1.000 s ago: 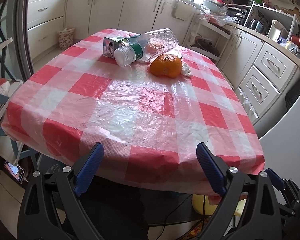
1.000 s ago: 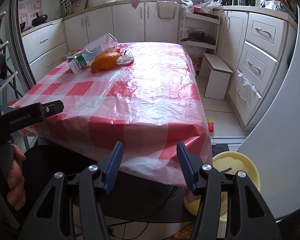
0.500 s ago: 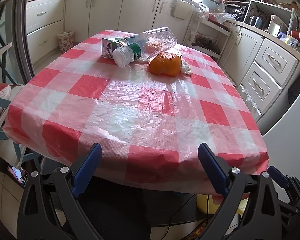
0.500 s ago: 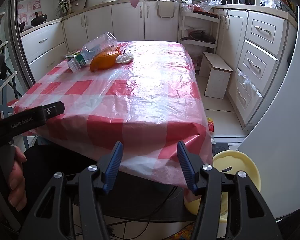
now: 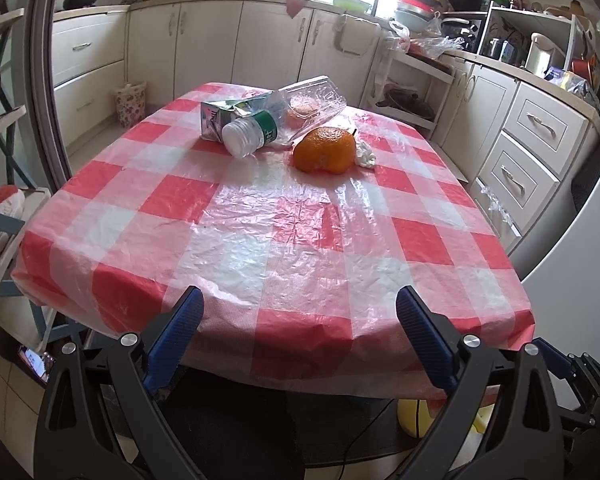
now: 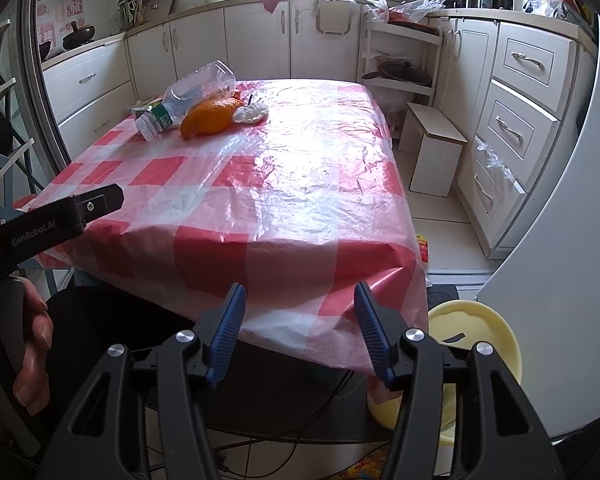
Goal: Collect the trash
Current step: 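Move both open tools back over the table toward the bottle and orange, then grasp the clear plastic bottle with the left tool while the right tool grasps the orange peel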
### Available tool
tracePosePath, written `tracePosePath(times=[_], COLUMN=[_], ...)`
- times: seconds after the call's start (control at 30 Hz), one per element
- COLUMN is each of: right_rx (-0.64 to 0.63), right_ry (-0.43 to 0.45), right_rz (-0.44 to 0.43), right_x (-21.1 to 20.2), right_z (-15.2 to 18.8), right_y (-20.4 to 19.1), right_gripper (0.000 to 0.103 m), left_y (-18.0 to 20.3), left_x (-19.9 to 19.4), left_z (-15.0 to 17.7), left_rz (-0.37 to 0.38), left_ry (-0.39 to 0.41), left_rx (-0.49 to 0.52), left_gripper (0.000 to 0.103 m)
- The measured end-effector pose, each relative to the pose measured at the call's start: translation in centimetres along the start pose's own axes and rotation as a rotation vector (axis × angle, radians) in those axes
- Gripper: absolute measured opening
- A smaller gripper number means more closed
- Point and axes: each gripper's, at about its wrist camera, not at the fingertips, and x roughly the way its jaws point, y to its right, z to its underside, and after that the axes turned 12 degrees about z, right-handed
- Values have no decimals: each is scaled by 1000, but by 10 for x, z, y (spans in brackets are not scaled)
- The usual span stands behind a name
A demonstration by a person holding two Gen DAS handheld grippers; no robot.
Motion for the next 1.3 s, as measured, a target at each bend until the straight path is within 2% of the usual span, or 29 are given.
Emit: tracePosePath(times=[0.23,0.5,0.63,0.77,1.03,1.3], right_rx=[-1,11,2,-13,-41,-42], right_ry=[1,12,29,38,33,13], right_rz=[-1,-34,-65,-102,-148,-157], right_x=[0,-2,-3,1,33,72], right_z=[-1,-9,-20,-36,-82,-128], right_y=[-1,-6,-14,-25,-51,-55], right_gripper=[55,56,61,62,63,65], left_y=[-10,-31,-40,-48,-46,-37], left_x=[-4,-20,-21,-10,19,78], left_z=[-3,-20,-34,-51,-96,-128], left_rz=[25,0,-18,-18,-47,-67], left_ry=[2,94,122,108,108,14], left_rx=[-62,-78,-38,1,99,263], left_gripper=[93,94,94,94,94,94])
